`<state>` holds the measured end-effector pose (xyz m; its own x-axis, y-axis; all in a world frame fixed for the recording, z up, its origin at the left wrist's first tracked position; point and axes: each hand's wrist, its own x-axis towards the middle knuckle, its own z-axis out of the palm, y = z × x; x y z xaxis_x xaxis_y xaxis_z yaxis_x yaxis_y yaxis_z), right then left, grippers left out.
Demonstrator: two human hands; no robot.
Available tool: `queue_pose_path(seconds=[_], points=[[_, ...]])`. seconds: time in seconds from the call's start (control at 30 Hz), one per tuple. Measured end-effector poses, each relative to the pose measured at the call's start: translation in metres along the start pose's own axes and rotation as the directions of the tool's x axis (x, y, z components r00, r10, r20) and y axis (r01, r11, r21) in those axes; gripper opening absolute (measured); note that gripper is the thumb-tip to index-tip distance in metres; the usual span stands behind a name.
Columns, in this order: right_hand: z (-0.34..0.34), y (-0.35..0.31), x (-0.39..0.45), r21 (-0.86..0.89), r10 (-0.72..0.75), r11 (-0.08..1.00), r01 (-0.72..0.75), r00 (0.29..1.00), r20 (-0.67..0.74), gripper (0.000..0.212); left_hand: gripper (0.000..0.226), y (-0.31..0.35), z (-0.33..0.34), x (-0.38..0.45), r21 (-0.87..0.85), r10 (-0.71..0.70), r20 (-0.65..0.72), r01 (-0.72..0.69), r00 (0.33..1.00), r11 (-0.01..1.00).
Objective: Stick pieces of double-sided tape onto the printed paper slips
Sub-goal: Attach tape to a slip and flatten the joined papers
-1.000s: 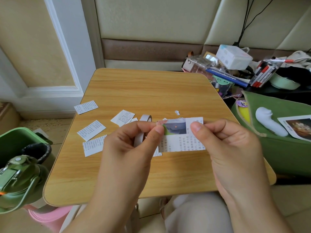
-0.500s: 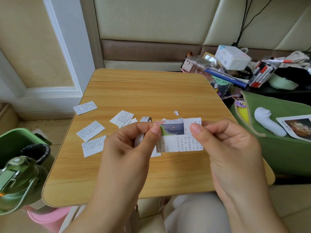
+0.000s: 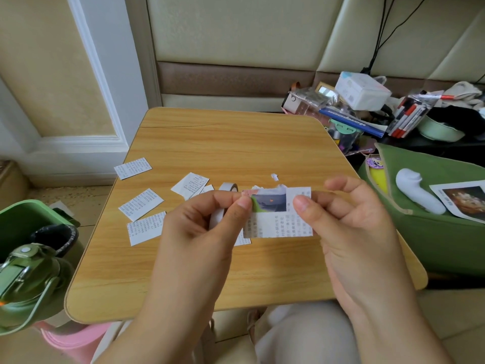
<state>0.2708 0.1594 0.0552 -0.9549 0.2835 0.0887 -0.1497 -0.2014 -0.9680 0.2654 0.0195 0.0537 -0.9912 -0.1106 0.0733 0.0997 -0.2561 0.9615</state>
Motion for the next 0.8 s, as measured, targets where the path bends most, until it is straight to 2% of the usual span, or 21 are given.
queue_pose_path(seconds=[0.07,0.13,0.23,0.33,0.4,0.5,0.6,0.67,0.7,0.77,0.8], points=[[-0.001,-0.002,-0.001,-0.100,0.076,0.993,-0.066,0.992,0.101,0.034,0.021,0.000,0.000,0.001,-0.014,-0.002,0.006,0.002,1.000,1.000],[0.001,-0.002,-0.002,-0.208,0.074,0.978,-0.034,0.979,0.188,0.021,0.017,0.002,0.000,0.001,-0.010,-0.001,0.031,0.002,1.000,1.000],[0.001,0.001,-0.001,-0.242,0.043,0.970,0.001,0.984,0.174,0.018,0.024,0.003,-0.003,0.004,0.028,-0.006,0.061,0.005,0.998,1.000],[-0.002,0.002,0.003,-0.219,0.060,0.975,-0.024,0.986,0.156,0.019,0.038,-0.002,-0.010,0.010,0.057,-0.062,0.051,0.059,0.997,0.997],[-0.001,0.003,0.004,-0.208,0.069,0.977,-0.035,0.985,0.160,0.018,0.041,-0.004,-0.013,0.011,0.075,-0.082,0.092,0.075,0.992,0.994],[0.000,0.002,0.003,-0.220,0.069,0.975,-0.029,0.982,0.178,0.015,0.046,-0.007,-0.012,0.009,0.158,-0.053,0.191,0.022,0.980,0.987],[0.004,0.001,0.002,-0.250,0.044,0.968,0.014,0.974,0.222,0.004,0.035,-0.009,-0.011,0.008,0.183,-0.055,0.246,0.009,0.968,0.983],[0.005,0.001,0.001,-0.291,0.016,0.955,0.059,0.969,0.247,0.023,0.033,-0.010,-0.010,0.007,0.203,-0.065,0.260,0.012,0.963,0.979],[0.005,0.001,0.000,-0.300,0.002,0.951,0.077,0.967,0.255,0.023,0.033,-0.010,-0.010,0.006,0.206,-0.068,0.251,0.015,0.966,0.978],[0.005,0.001,0.000,-0.310,-0.015,0.946,0.098,0.965,0.261,0.007,0.029,-0.008,-0.010,0.006,0.203,-0.072,0.213,0.028,0.974,0.979],[0.003,0.002,0.000,-0.312,-0.011,0.946,0.091,0.968,0.250,0.008,0.026,-0.007,-0.010,0.006,0.203,-0.075,0.197,0.034,0.978,0.979]])
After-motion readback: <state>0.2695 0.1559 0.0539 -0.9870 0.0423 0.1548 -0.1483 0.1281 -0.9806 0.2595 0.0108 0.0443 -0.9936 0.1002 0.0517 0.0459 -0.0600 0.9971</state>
